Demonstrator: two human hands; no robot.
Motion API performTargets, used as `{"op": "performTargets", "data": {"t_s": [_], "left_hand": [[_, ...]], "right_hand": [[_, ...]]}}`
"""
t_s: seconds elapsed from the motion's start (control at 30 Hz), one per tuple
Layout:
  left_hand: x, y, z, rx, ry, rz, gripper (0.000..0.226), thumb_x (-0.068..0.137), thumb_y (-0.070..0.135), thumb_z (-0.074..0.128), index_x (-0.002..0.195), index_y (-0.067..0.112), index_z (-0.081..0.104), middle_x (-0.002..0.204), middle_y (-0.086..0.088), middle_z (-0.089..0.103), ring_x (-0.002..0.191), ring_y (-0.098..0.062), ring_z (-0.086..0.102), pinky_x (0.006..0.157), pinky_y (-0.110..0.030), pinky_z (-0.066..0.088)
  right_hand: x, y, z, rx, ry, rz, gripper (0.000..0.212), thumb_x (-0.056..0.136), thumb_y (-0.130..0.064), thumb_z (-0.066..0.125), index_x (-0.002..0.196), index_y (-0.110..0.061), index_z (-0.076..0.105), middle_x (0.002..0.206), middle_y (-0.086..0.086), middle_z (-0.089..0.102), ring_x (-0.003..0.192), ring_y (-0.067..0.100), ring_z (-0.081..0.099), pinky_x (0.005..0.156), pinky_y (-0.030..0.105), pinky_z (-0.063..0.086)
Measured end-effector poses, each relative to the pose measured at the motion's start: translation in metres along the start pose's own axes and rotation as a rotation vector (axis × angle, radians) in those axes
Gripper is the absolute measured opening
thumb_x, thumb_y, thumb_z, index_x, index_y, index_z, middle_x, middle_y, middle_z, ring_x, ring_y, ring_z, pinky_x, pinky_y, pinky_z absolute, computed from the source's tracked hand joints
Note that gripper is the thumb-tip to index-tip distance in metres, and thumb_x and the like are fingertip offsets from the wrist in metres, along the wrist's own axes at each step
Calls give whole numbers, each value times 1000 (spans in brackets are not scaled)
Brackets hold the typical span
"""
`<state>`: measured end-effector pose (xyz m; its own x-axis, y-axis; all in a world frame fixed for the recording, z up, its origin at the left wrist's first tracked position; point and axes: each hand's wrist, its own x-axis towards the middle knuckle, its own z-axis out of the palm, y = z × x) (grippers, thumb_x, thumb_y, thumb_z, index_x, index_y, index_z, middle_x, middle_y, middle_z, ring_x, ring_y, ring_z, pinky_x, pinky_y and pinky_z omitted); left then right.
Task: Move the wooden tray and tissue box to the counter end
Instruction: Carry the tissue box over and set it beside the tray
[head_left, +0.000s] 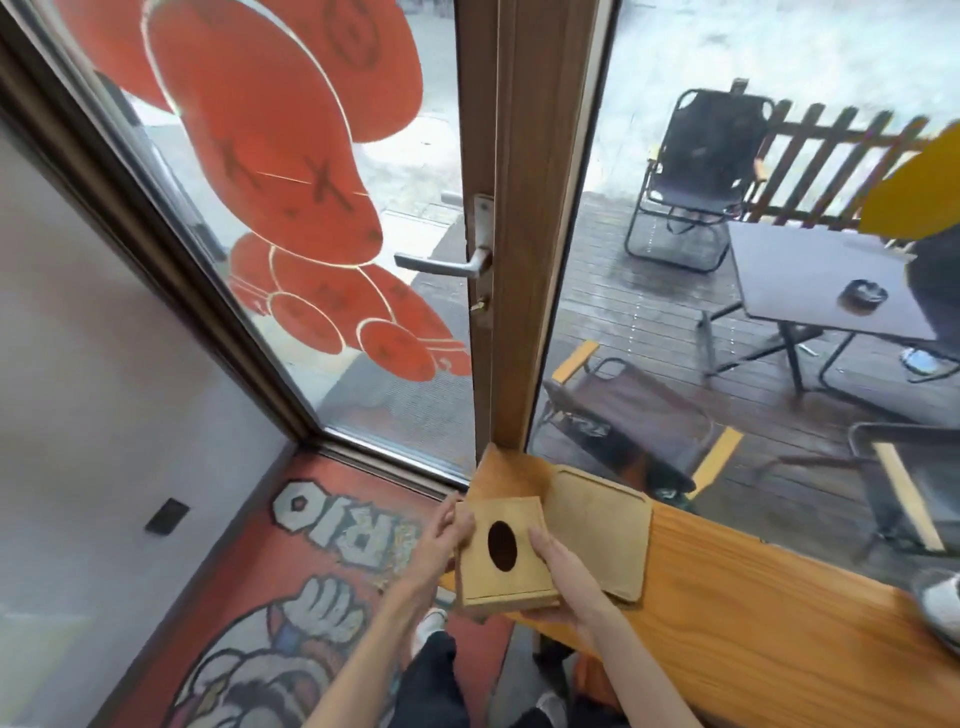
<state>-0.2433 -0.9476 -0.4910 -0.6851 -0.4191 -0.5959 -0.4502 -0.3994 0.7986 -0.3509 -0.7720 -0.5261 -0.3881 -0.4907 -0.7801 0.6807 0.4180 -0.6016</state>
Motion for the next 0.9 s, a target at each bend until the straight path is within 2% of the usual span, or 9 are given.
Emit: {"op": "performTargets", "data": {"t_s": [0.2, 0.37, 0.43, 0.53, 0.6, 0.67, 0.73, 0.8, 0.9], "left_hand": [[33, 1, -34, 23, -82, -194, 81, 93, 45, 63, 159, 39, 16, 158, -3, 35, 133, -29, 52, 100, -54, 52], [70, 3, -66, 16, -169, -249, 85, 88, 49, 69, 155, 47, 17, 150, -3, 46, 125, -29, 60, 92, -55, 58], [79, 8, -69, 1, -197, -257, 75, 90, 44, 69, 152, 45, 26, 147, 0, 47, 124, -32, 61, 83, -52, 62], [105, 0, -73, -54, -146, -345, 46, 94, 28, 69, 134, 25, 48, 138, -11, 55, 117, -37, 64, 82, -55, 61], [115, -12, -69, -70, -41, -349, 42, 94, 14, 67, 131, 14, 48, 133, -17, 57, 118, -39, 63, 89, -59, 58], [122, -25, -64, -68, 40, -361, 30, 94, 8, 65, 119, 15, 49, 120, -13, 61, 108, -31, 66, 91, -57, 58], [125, -37, -63, -40, 94, -380, 24, 94, 9, 65, 109, 18, 49, 108, -7, 62, 90, -23, 67, 86, -52, 60], [126, -49, -65, -63, 103, -397, 26, 94, 7, 65, 112, 14, 48, 107, -8, 61, 80, -22, 68, 71, -42, 63], [127, -63, -63, -98, 101, -397, 21, 94, 4, 65, 104, 14, 49, 112, -14, 59, 89, -26, 71, 64, -33, 64]], "right_hand": [[10, -6, 34, 62, 134, -1, 64, 66, -82, 66, 120, -48, 63, 106, -8, 79, 100, 23, 74, 75, 47, 61], [41, -41, 54, 2, 206, 28, 64, 86, -68, 59, 143, -41, 49, 117, -1, 74, 106, 27, 68, 86, 50, 56], [48, -57, 52, -60, 128, 71, 64, 90, -63, 59, 148, -43, 41, 117, 0, 72, 105, 24, 67, 85, 45, 53], [79, -66, 53, -148, 123, 106, 64, 91, -56, 63, 149, -42, 40, 126, 3, 67, 108, 25, 64, 87, 41, 53], [94, -62, 52, -170, 161, 52, 62, 90, -50, 67, 147, -33, 48, 116, 0, 68, 92, 14, 65, 69, 24, 55], [112, -59, 52, -229, 221, -10, 59, 88, -47, 71, 141, -25, 58, 103, -6, 68, 79, 5, 63, 53, 11, 48], [126, -55, 52, -303, 228, -32, 57, 85, -49, 73, 135, -23, 64, 112, -7, 70, 93, 6, 66, 70, 16, 54], [140, -51, 47, -379, 236, -59, 53, 85, -47, 75, 130, -21, 68, 124, -3, 71, 108, 11, 66, 94, 29, 54], [151, -48, 37, -480, 253, -83, 48, 83, -46, 77, 124, -23, 73, 125, -4, 71, 115, 14, 64, 106, 38, 48]]}}
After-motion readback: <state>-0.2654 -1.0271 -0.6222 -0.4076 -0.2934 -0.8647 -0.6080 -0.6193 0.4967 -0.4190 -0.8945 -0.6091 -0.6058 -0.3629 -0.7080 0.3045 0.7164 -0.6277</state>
